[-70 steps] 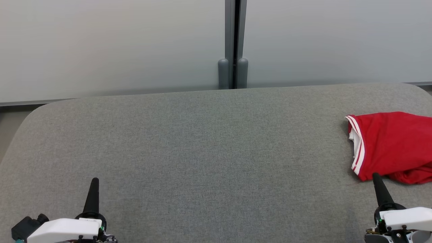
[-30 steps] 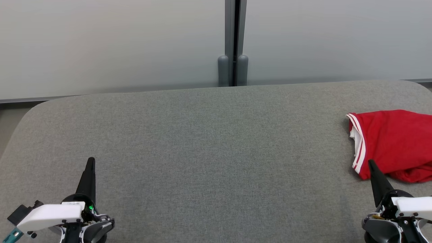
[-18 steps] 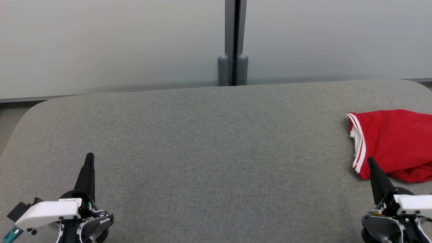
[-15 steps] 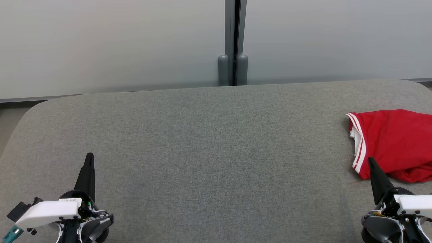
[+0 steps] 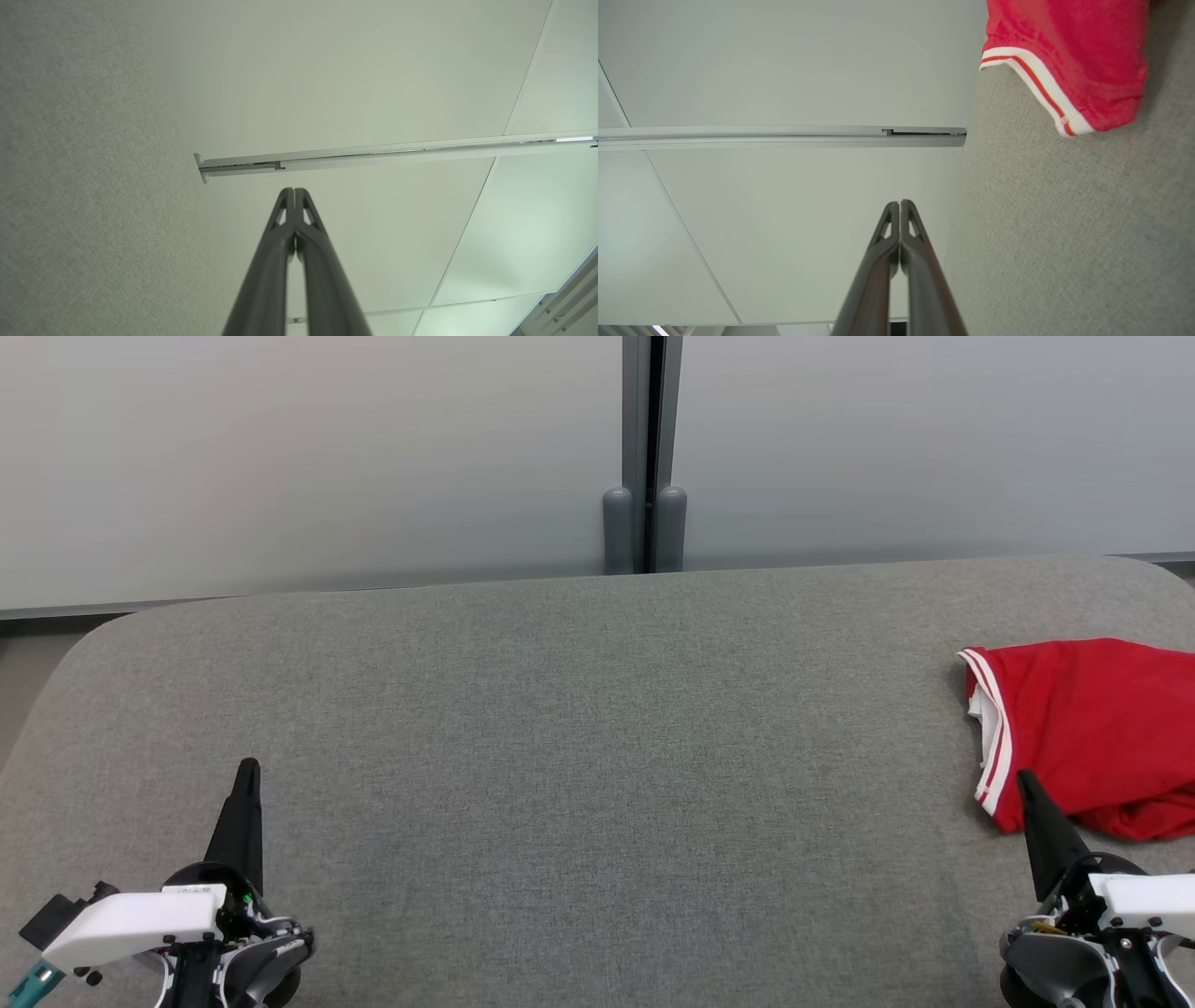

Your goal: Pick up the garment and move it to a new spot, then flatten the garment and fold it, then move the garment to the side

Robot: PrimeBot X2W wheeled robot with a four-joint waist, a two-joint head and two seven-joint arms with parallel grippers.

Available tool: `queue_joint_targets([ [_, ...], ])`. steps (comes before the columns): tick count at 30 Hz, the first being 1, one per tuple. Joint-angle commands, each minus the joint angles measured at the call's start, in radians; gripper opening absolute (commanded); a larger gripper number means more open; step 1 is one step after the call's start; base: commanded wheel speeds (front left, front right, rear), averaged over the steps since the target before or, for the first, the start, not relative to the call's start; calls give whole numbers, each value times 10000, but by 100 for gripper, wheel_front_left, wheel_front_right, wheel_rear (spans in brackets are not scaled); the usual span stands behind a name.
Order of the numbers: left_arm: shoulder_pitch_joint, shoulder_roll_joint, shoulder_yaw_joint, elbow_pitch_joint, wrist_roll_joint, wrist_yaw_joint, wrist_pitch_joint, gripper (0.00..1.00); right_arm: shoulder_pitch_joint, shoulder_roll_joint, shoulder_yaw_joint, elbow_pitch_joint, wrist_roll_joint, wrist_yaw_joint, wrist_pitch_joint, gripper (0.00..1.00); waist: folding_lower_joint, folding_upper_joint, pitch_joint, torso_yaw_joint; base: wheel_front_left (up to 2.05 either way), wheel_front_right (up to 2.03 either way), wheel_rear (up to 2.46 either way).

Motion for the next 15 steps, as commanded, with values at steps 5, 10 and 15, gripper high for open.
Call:
queue_joint_targets([
  [5,-111,56,41,-36,-13,-39,33,0,-65,-92,-15,21,22,4,38,0,0,0,0,0,0,0,0],
  [10,-111,56,41,-35,-13,-39,33,0,-64,-92,-15,21,22,4,38,0,0,0,0,0,0,0,0],
  [15,-111,56,41,-35,-13,-39,33,0,-64,-92,-14,21,22,2,37,0,0,0,0,0,0,0,0],
])
